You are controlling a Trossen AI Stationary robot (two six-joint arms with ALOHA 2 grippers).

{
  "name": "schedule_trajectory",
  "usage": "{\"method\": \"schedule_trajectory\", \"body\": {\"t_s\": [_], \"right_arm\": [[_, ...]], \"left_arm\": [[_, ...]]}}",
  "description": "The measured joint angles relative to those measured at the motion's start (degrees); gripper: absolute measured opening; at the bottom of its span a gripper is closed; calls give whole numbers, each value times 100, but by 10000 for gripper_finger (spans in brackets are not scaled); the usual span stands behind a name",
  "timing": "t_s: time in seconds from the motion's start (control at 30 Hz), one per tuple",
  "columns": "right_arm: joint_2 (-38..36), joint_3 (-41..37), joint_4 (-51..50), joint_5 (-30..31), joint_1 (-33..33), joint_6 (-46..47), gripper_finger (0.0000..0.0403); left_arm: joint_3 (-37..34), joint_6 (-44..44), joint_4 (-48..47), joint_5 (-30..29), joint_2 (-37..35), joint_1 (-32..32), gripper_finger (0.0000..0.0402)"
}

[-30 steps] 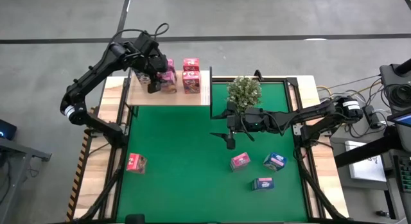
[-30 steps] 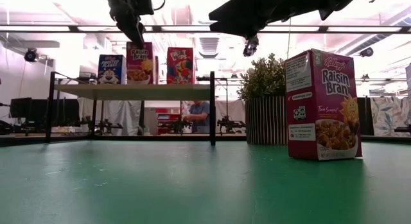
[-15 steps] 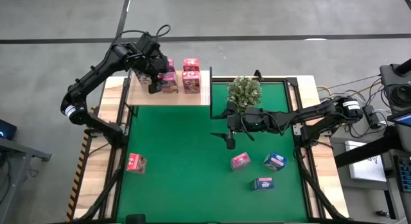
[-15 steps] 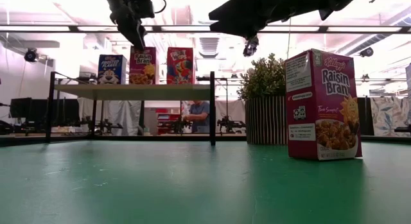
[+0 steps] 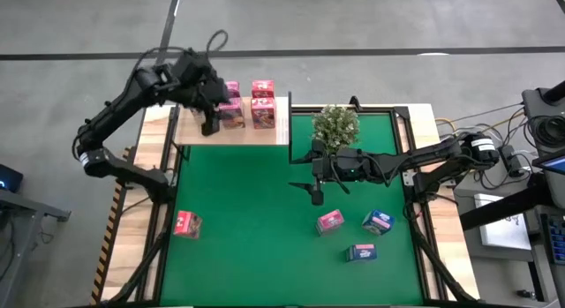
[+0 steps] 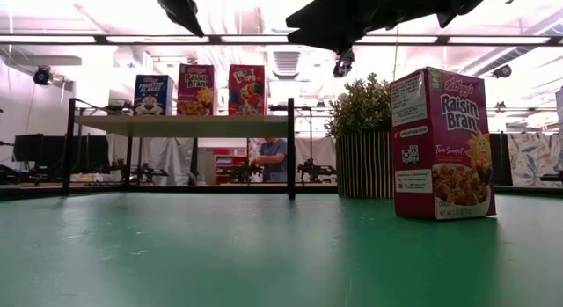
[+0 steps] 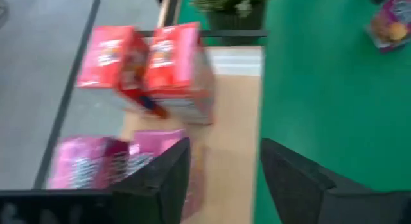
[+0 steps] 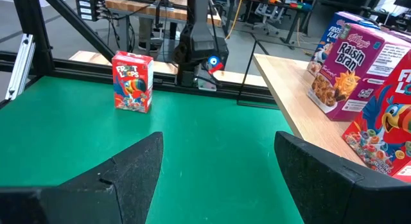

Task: Stack cereal on shelf
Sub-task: Put the top pink cereal box on the shelf

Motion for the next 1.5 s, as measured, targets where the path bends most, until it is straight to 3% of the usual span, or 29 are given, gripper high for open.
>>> {"method": "schedule_trajectory", "body": {"t_s": [0.1,0.27,0.43,0.57,0.77,1.07,1.3,1.5], "right_arm": [[0,0,-1,0,0,-2,287],[0,0,-5,0,0,-2,286],[0,0,-7,0,0,-5,279],[-2,0,-7,0,0,-9,275],[-4,0,-10,2,0,-26,274],[-4,0,-12,2,0,-26,270],[-4,0,-138,2,0,-8,271],[-4,0,-140,2,0,-9,267]], "left_arm": [[-658,-319,383,-417,-305,-496,132],[-2006,-826,1291,-1626,-790,-1180,71],[-3145,-1008,2138,-2816,-1115,-1442,36],[-3675,-1021,2737,-3393,-1201,-1430,23],[-3842,-1065,2984,-4061,-1149,-1405,10],[-3842,-1367,2978,-4121,-1121,-1387,5],[-3961,-1740,3386,-2834,-1085,-1407,5],[-4266,-1735,4204,-3213,-920,-1416,5]]}}
